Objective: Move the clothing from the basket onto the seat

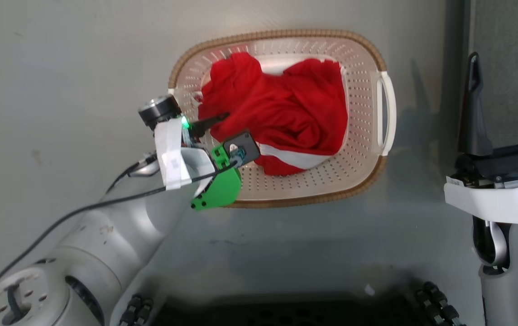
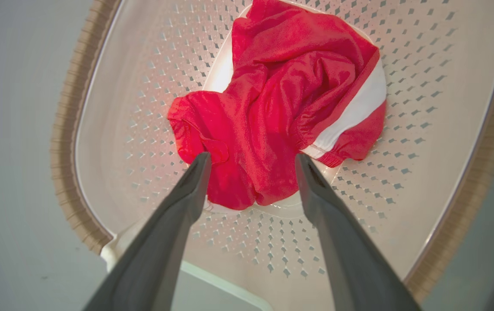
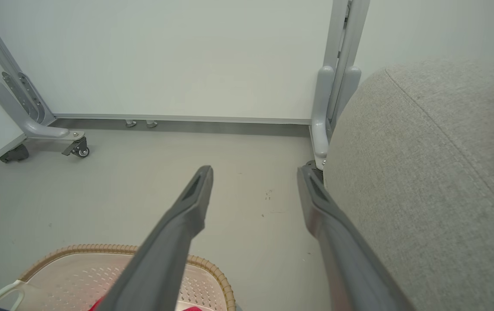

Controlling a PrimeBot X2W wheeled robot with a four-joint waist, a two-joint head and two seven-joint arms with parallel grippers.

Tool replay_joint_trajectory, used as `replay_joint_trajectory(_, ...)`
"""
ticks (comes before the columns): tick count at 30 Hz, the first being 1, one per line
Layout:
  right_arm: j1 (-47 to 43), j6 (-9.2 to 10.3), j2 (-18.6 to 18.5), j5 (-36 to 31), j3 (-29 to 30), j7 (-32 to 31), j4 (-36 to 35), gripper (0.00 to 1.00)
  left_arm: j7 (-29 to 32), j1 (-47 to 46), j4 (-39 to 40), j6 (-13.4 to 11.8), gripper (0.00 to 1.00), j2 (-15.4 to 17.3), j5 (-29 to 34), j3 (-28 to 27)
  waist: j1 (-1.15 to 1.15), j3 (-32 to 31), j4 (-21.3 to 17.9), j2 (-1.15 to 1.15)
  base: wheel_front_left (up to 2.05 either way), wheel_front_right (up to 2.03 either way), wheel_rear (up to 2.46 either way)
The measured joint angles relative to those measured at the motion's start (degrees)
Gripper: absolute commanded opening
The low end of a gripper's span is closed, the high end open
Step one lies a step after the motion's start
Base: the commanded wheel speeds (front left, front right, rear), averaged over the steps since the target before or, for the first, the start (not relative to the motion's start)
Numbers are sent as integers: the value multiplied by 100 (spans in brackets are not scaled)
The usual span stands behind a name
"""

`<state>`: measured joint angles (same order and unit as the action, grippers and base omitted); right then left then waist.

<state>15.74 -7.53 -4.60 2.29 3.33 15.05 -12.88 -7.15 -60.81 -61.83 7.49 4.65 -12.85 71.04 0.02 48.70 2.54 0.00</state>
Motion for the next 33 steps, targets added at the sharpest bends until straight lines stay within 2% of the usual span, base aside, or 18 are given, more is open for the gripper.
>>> replay_joint_trajectory(9, -5, 0, 132, -53, -350, 0, -10, 100, 353, -690, -753, 0, 100, -55, 516, 208, -1, 669, -310, 0, 0, 0, 0)
replay_joint_trajectory(21, 129, 0, 168, 63, -488, 0, -21, 100, 371, -918, -1067, -1, 100, 25, 632, 223, -1, 1084, -754, 0, 0, 0, 0)
replay_joint_trajectory(29, 98, 0, 168, 159, -498, 0, -48, 100, 463, -954, -1122, -43, 100, 41, 543, 197, -1, 1209, -857, 0, 0, 0, 0)
replay_joint_trajectory(30, 98, 0, 169, 159, -512, 0, -48, 100, 463, -959, -1127, -42, 49, 41, 539, 197, -1, 1216, -862, 0, 0, 0, 0)
replay_joint_trajectory(31, 98, 0, 169, 159, -516, 0, -48, 100, 457, -960, -1132, -42, 16, 41, 525, 192, -1, 1216, -862, 0, 0, 0, 0)
replay_joint_trajectory(32, 98, 0, 169, 159, -516, 1, -48, 100, 455, -960, -1134, -41, 0, 40, 497, 190, -1, 1214, -860, 0, 0, 0, 0)
replay_joint_trajectory(33, 98, 0, 170, 159, -511, 0, -48, 100, 456, -960, -1138, -40, 0, 38, 479, 189, -1, 1208, -854, 0, 0, 0, 0)
